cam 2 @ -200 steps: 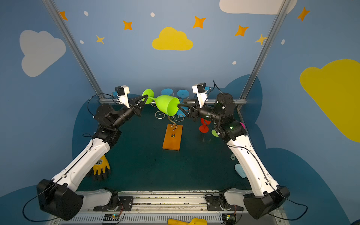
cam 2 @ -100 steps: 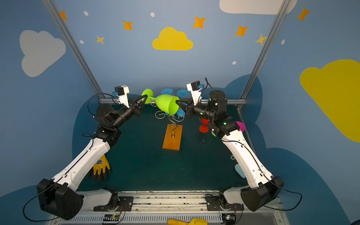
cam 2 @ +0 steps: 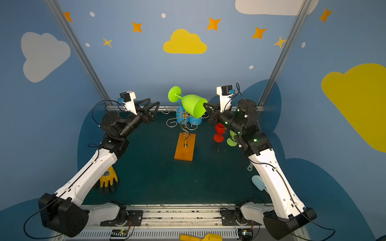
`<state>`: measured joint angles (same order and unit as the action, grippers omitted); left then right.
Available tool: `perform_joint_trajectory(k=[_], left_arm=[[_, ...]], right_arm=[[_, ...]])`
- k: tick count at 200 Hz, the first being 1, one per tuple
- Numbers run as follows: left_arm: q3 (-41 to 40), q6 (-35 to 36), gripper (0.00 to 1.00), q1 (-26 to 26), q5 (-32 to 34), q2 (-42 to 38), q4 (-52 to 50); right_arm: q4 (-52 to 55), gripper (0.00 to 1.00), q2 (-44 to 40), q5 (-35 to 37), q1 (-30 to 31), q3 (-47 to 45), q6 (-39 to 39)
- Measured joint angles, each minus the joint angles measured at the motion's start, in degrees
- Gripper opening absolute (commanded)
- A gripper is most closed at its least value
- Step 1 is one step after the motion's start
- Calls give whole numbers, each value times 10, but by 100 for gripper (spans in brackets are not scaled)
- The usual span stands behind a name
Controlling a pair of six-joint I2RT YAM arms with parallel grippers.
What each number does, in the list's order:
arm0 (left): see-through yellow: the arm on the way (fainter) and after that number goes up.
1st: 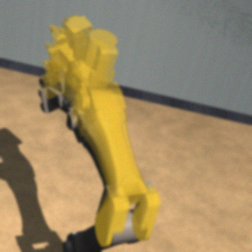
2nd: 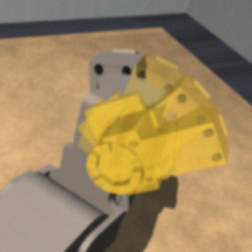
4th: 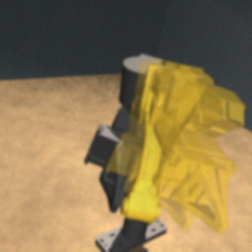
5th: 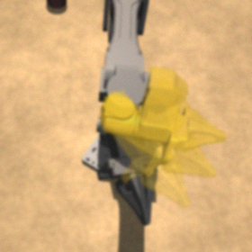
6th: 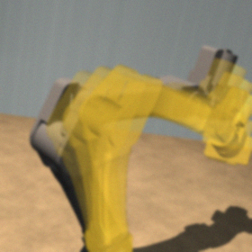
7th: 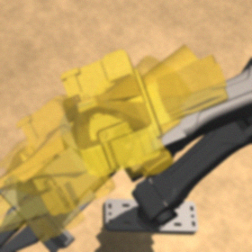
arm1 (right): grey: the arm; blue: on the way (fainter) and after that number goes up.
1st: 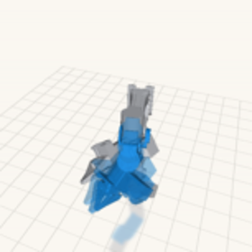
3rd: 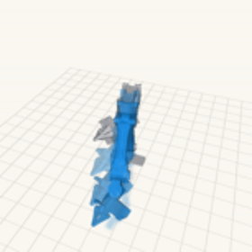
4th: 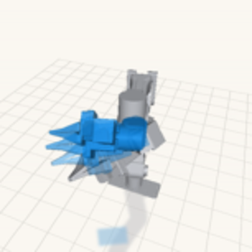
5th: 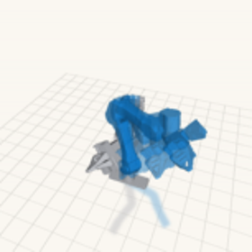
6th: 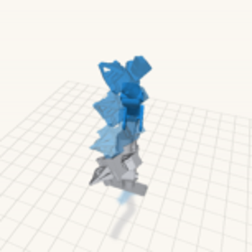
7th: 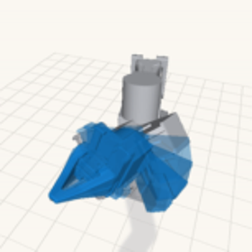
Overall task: Take the wine glass off the wine glass rack
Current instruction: Place the wine glass at the middle-right of the table.
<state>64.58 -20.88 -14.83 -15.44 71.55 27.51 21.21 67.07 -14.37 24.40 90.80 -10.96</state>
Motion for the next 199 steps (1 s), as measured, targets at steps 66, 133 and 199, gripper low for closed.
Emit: perform_joint_trajectory(k=[66, 133, 199], left_arm=[[-57, -4, 78, 53, 40, -28, 0], [-149, 12, 78, 92, 65, -75, 7], [-182, 42, 77, 98, 66, -105, 8]], right_arm=[[288, 0, -102, 180, -14, 120, 82], [509, 0, -95, 275, -14, 96, 88], [496, 0, 24, 251, -37, -32, 86]])
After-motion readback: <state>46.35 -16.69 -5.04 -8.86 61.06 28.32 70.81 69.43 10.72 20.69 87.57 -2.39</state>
